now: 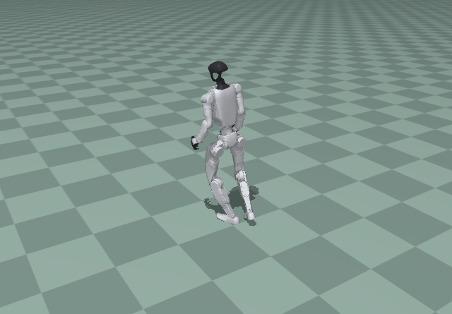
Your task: Walk run
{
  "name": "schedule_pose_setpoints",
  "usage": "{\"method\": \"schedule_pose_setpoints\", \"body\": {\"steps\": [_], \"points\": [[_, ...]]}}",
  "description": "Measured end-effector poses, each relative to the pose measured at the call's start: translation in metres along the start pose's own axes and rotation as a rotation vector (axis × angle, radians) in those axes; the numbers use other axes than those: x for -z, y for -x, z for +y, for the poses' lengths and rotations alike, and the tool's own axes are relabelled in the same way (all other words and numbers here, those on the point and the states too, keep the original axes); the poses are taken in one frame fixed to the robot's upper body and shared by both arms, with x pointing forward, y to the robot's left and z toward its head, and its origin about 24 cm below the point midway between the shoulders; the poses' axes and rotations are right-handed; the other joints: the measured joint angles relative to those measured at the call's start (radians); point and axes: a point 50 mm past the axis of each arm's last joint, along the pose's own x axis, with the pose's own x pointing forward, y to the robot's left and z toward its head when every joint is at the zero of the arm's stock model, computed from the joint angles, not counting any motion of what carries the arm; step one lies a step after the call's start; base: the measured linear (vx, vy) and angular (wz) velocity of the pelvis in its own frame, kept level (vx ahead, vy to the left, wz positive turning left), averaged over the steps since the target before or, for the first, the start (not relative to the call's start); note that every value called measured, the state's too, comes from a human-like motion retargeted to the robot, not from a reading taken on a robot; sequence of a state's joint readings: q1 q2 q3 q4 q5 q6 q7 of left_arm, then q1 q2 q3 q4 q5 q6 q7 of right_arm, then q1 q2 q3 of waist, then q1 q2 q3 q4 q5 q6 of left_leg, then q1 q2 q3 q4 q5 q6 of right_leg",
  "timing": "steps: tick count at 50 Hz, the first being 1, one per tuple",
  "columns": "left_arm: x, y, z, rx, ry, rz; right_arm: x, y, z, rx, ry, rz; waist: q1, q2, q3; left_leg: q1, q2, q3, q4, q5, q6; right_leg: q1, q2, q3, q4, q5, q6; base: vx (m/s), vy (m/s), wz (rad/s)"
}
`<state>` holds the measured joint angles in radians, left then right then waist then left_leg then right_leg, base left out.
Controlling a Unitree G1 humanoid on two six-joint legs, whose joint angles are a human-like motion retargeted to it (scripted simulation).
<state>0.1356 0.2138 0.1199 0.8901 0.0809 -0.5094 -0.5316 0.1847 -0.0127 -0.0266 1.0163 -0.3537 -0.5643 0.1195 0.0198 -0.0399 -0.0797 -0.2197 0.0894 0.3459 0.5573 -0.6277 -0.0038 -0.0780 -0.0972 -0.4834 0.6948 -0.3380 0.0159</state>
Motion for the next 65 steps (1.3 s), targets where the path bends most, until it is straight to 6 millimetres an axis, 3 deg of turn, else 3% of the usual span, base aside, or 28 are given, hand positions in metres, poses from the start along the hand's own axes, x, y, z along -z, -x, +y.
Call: {"method": "schedule_pose_setpoints", "body": {"steps": [3, 7, 12, 15, 16, 18, 20, 23, 27, 30, 33, 34, 35, 37, 38, 40, 41, 44, 48, 50, 51, 53, 55, 57, 59, 60, 62, 65], "points": [[-0.054, -0.037, 0.006, 0.019, -0.037, -0.177, 0.029, 0.027, -0.008, -0.016, -0.063, 0.08, -0.044, -0.007, 0.005, 0.013, -0.051, -0.037, -0.016, -0.022, 0.017, -0.21, -0.081, 0.052, 0.367, -0.063, -0.002, 0.5, -0.16, 0.12], [-0.131, -0.072, -0.026, 0.106, -0.083, -0.454, 0.061, 0.073, -0.03, 0.063, -0.072, 0.174, -0.115, -0.016, -0.061, 0.052, -0.129, -0.067, -0.178, 0.084, 0.025, -0.45, -0.164, 0.016, 0.469, -0.123, -0.016, 0.85, -0.25, 0.65], [-0.154, -0.062, -0.031, 0.168, -0.251, -0.546, 0.068, 0.112, -0.051, 0.142, -0.006, 0.146, -0.24, 0.027, -0.11, 0.207, -0.141, 0.011, -0.334, 0.485, -0.013, -0.495, -0.116, -0.043, 0.098, -0.126, 0.022, 1.14, -0.42, 0.38], [-0.142, -0.046, -0.02, 0.127, -0.364, -0.508, 0.043, 0.103, -0.067, 0.252, 0.002, -0.073, -0.276, -0.025, -0.096, 0.277, -0.146, 0.135, -0.255, 0.697, 0.001, -0.419, -0.091, 0.025, -0.141, -0.106, 0.057, 1.01, -0.36, -0.02], [-0.134, -0.043, -0.015, 0.102, -0.369, -0.479, 0.037, 0.089, -0.067, 0.252, -0.016, -0.101, -0.281, -0.048, -0.089, 0.268, -0.141, 0.166, -0.166, 0.723, 0.011, -0.397, -0.104, 0.06, -0.171, -0.049, -0.004, 0.85, -0.24, -0.3], [-0.111, -0.037, -0.009, 0.061, -0.345, -0.401, 0.015, 0.052, -0.06, 0.168, -0.048, -0.168, -0.266, -0.087, -0.085, 0.217, -0.118, 0.234, 0.054, 0.685, 0.049, -0.355, -0.141, 0.06, -0.128, -0.117, -0.076, 0.97, -0.26, -0.69], [-0.074, -0.033, -0.013, 0.058, -0.302, -0.278, -0.016, 0.016, -0.044, 0.017, -0.07, -0.248, -0.251, -0.104, -0.097, 0.105, -0.1, 0.233, 0.312, 0.614, 0.143, -0.327, -0.121, 0.159, -0.109, -0.174, -0.06, 1.44, -0.27, -0.23], [-0.041, -0.012, -0.005, -0.027, -0.409, -0.2, -0.09, -0.028, -0.023, -0.163, 0.024, -0.433, -0.098, -0.068, -0.083, -0.145, -0.039, 0.138, 0.543, 0.58, 0.089, -0.214, -0.055, 0.16, -0.201, -0.18, -0.031, 1.3, -0.13, -0.76], [-0.032, 0.032, 0.009, -0.214, -0.53, -0.286, -0.199, -0.03, -0.025, -0.092, 0.227, -0.825, 0.119, -0.103, -0.071, -0.344, -0.027, 0.171, 0.403, 0.437, 0.068, 0.006, 0.019, 0.165, -0.477, 0.075, -0.004, 1.74, -0.13, -1.1], [-0.006, 0.058, 0.004, -0.219, -0.477, -0.193, -0.226, -0.017, -0.038, -0.027, 0.17, -0.954, 0.241, -0.121, -0.06, -0.41, -0.066, 0.125, 0.108, 0.358, 0.033, 0.129, 0.032, 0.112, -0.566, 0.458, 0.008, 1.67, -0.2, -0.53], [-0.016, 0.05, 0.011, -0.274, -0.43, -0.26, -0.197, -0.026, -0.032, -0.086, 0.112, -0.817, 0.232, -0.092, -0.04, -0.393, -0.065, 0.053, -0.107, 0.282, -0.026, 0.226, 0.075, 0.082, -0.509, 0.659, -0.016, 1.44, -0.33, 0.13], [-0.025, 0.039, 0.015, -0.269, -0.436, -0.278, -0.178, -0.03, -0.029, -0.087, 0.106, -0.744, 0.205, -0.064, -0.032, -0.38, -0.046, 0.022, -0.118, 0.308, 0.009, 0.235, 0.088, 0.027, -0.418, 0.658, -0.05, 1.26, -0.37, 0.71], [-0.034, 0.025, 0.018, -0.255, -0.447, -0.292, -0.157, -0.033, -0.025, -0.081, 0.102, -0.662, 0.175, -0.03, -0.02, -0.364, -0.026, -0.018, -0.111, 0.358, 0.069, 0.238, 0.101, -0.037, -0.305, 0.639, -0.09, 1.65, -0.36, 1.24], [-0.067, -0.004, 0.021, -0.21, -0.48, -0.375, -0.106, -0.033, -0.014, -0.07, 0.067, -0.46, 0.096, 0.02, 0.02, -0.273, 0.065, 0.026, 0.042, 0.12, 0.111, 0.149, 0.066, -0.097, 0.08, 0.547, -0.164, 1.69, -0.41, 0.94], [-0.085, -0.018, 0.02, -0.174, -0.5, -0.415, -0.075, -0.027, -0.007, -0.062, 0.022, -0.346, 0.098, 0.037, 0.04, -0.259, 0.033, -0.103, 0.069, 0.097, 0.079, 0.086, 0.045, -0.074, 0.283, 0.5, -0.195, 1.78, -0.42, 0.02], [-0.122, -0.038, 0.005, -0.046, -0.545, -0.526, -0.015, 0.001, 0.003, 0.006, -0.104, -0.124, 0.048, 0.017, 0.059, -0.12, 0.034, -0.024, 0.054, 0.032, 0.082, -0.115, -0.091, -0.031, 0.687, 0.365, -0.203, 2.4, -0.38, 0.22], [-0.144, -0.042, -0.001, 0.0, -0.604, -0.588, 0.005, 0.019, 0.0, 0.005, -0.129, -0.087, -0.031, -0.01, 0.009, -0.085, -0.04, -0.027, -0.027, 0.052, 0.086, -0.25, -0.146, -0.012, 0.765, 0.3, -0.189, 2.03, -0.32, 0.96], [-0.198, -0.036, -0.011, 0.072, -0.847, -0.735, 0.043, 0.085, -0.048, 0.078, 0.001, -0.034, -0.239, -0.008, -0.124, 0.051, -0.19, -0.062, -0.292, 0.254, 0.043, -0.577, -0.282, -0.023, 0.784, 0.131, -0.157, 1.64, -0.43, 1.65], [-0.226, -0.016, -0.027, 0.109, -0.934, -0.881, 0.048, 0.145, -0.095, 0.162, 0.285, -0.02, -0.403, 0.094, -0.167, 0.255, -0.099, 0.044, -0.402, 0.786, -0.116, -0.689, -0.237, -0.124, 0.281, 0.011, -0.148, 1.83, -0.56, 0.98], [-0.223, -0.008, -0.026, 0.085, -0.837, -0.899, 0.037, 0.134, -0.094, 0.219, 0.273, -0.09, -0.427, 0.073, -0.157, 0.321, -0.146, 0.013, -0.354, 0.928, -0.077, -0.657, -0.117, 0.008, -0.063, 0.004, -0.093, 1.75, -0.59, -0.47], [-0.215, -0.01, -0.022, 0.062, -0.773, -0.864, 0.023, 0.111, -0.089, 0.225, 0.24, -0.171, -0.419, 0.035, -0.145, 0.33, -0.182, 0.049, -0.295, 0.931, -0.051, -0.632, -0.085, 0.093, -0.157, -0.005, -0.087, 1.83, -0.56, -1.09], [-0.19, -0.02, -0.016, 0.044, -0.655, -0.759, -0.014, 0.061, -0.074, 0.209, 0.179, -0.337, -0.429, -0.032, -0.122, 0.346, -0.18, 0.221, -0.143, 0.868, 0.037, -0.588, -0.113, 0.172, -0.217, 0.154, -0.164, 1.69, -0.37, -0.7], [-0.15, -0.034, -0.012, 0.073, -0.588, -0.583, -0.056, 0.011, -0.046, 0.142, 0.118, -0.473, -0.383, -0.08, -0.117, 0.299, -0.14, 0.374, 0.06, 0.748, 0.105, -0.536, -0.165, 0.148, -0.059, -0.035, -0.166, 2.15, -0.39, -0.44], [-0.09, -0.035, -0.018, 0.152, -0.585, -0.339, -0.093, -0.021, -0.003, 0.005, 0.044, -0.556, -0.288, -0.083, -0.084, 0.13, -0.108, 0.254, 0.328, 0.607, 0.137, -0.413, -0.162, 0.206, -0.042, -0.148, -0.107, 2.46, -0.4, -0.48], [-0.047, -0.02, -0.023, 0.21, -0.555, -0.184, -0.131, -0.037, 0.031, -0.179, 0.063, -0.616, -0.084, -0.077, -0.084, -0.09, -0.084, 0.185, 0.443, 0.508, 0.072, -0.26, -0.088, 0.223, -0.18, -0.146, -0.082, 1.74, -0.2, -1.57], [-0.033, -0.013, -0.029, 0.225, -0.509, -0.156, -0.147, -0.043, 0.041, -0.249, 0.092, -0.612, 0.011, -0.054, -0.093, -0.19, -0.062, 0.119, 0.444, 0.463, 0.03, -0.174, -0.026, 0.204, -0.284, -0.11, -0.075, 2.5, -0.23, -1.18], [-0.023, 0.002, -0.031, 0.122, -0.372, -0.197, -0.177, -0.047, 0.041, -0.296, 0.201, -0.655, 0.134, -0.077, -0.082, -0.312, -0.041, 0.125, 0.3, 0.414, 0.036, -0.011, 0.01, 0.145, -0.455, 0.081, -0.046, 2.41, -0.25, -1.2], [-0.018, 0.036, -0.003, -0.037, -0.363, -0.245, -0.217, -0.032, 0.031, -0.249, 0.17, -0.86, 0.285, -0.131, -0.04, -0.401, -0.049, 0.122, -0.052, 0.392, 0.035, 0.145, 0.022, 0.171, -0.571, 0.53, 0.003, 1.9, -0.33, -0.84]]}}
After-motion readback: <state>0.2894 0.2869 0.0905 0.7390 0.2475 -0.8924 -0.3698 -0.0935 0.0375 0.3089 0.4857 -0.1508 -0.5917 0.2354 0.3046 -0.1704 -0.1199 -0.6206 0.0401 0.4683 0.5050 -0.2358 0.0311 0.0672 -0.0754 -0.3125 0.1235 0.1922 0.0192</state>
